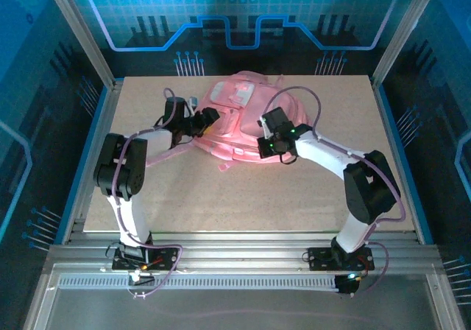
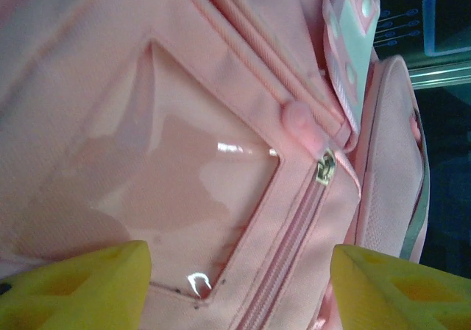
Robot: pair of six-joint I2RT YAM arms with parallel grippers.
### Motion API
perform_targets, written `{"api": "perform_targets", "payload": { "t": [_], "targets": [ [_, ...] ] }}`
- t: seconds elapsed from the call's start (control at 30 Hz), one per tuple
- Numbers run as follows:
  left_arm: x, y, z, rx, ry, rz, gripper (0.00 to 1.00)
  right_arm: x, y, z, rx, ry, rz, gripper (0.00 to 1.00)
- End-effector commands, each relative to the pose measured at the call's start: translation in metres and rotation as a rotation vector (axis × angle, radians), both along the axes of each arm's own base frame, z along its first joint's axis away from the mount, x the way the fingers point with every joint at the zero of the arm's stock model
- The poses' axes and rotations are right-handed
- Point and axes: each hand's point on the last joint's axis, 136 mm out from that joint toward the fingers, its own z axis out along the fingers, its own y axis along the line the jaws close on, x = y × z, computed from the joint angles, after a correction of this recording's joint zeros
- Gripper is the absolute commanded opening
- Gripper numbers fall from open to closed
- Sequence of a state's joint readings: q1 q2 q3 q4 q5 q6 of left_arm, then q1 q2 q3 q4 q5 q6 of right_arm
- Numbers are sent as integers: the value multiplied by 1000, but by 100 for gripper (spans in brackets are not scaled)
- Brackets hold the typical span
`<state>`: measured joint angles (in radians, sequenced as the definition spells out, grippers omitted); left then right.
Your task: Pack the student bag
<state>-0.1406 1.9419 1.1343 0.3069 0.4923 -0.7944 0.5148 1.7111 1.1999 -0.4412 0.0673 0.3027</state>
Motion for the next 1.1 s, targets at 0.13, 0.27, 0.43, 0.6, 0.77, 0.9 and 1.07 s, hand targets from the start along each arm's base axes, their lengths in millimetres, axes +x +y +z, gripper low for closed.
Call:
{"api": "perform_targets", "payload": {
  "t": [0.13,0.27,0.43,0.6,0.77,0.9,1.07],
  "targets": [
    [15,25,-22,59,80,64,66,-47,26,4,141,267,158,0],
    [6,27,5,65,73,70,67,-54,63,21,188,299,248,0],
    [-27,17,37,20,98,82,67,-46,104,36,307,309,256,0],
    [-66,9,48,-49,128,147,68,-39,135,37,388,304,228,0],
    [-84,-14,43,-91,146,146,64,-38,147,38,424,303,195,0],
    [-85,-22,21,-21,148,165,48,-46,153,40,466,306,200,0],
    [-68,-35,0,-49,142,197,32,-59,146,33,433,330,208,0]
  ]
}}
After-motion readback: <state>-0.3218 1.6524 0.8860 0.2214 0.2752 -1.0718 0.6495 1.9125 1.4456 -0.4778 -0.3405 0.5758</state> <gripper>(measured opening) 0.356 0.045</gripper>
